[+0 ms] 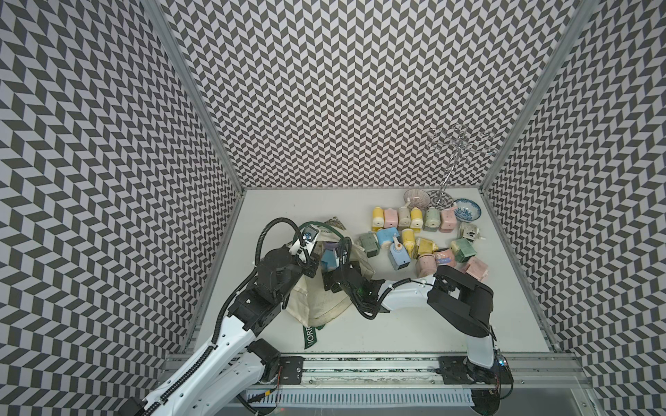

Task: Take out the pencil sharpeners from the tote bags
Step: Pick up the pencil sharpener from the canvas bag.

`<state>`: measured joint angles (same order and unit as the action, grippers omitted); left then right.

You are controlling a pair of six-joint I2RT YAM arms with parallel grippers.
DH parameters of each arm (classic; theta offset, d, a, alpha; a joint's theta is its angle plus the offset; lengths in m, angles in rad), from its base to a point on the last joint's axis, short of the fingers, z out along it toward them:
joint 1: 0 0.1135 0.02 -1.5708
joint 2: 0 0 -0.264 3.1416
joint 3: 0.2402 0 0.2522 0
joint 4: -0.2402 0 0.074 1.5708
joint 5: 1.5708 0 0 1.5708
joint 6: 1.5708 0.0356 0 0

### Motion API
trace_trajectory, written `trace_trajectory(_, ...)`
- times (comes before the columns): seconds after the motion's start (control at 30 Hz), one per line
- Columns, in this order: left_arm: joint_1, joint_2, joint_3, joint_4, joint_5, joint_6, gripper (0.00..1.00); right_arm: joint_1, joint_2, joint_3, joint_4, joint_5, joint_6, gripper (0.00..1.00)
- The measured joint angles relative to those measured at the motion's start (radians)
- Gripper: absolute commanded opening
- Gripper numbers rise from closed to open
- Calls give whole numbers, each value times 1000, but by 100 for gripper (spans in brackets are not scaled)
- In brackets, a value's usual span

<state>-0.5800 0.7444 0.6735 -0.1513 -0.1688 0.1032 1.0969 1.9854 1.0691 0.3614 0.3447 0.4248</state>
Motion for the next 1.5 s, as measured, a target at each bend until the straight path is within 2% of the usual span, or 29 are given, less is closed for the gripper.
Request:
trace_trajectory(0.13,0,0,0,0,-4,0,0,7,-18,-43,61,-194,-72,93)
trace_trajectory(0.23,0,0,0,1,-2,0,0,10,-40,-90,94,-229,-101,94)
trace_trajectory(0.33,-1,0,0,1,2,0,0,14,-50,-104,88,-174,-105,95)
trace_trajectory(0.57,-3,0,0,1,5,0,0,13,-69,-109,37,103,-98,98)
trace_trajectory(0.67,-3,0,0,0,7,0,0,13,-93,-134,50,182,-107,100)
trace_trajectory(0.9,-3,2,0,0,10,0,0,11,-62,-84,74,201,-208,100)
trace_trajectory(1.1,-3,3,0,0,10,0,0,4,0,-29,96,143,-254,99)
trace_trajectory(1.37,-3,4,0,0,9,0,0,-5,30,5,116,8,-289,82)
trace_trajectory(1.43,-3,4,0,0,9,0,0,-6,26,0,127,-46,-293,82)
trace_trajectory(1.5,-3,4,0,0,9,0,0,-6,16,-12,134,-90,-294,86)
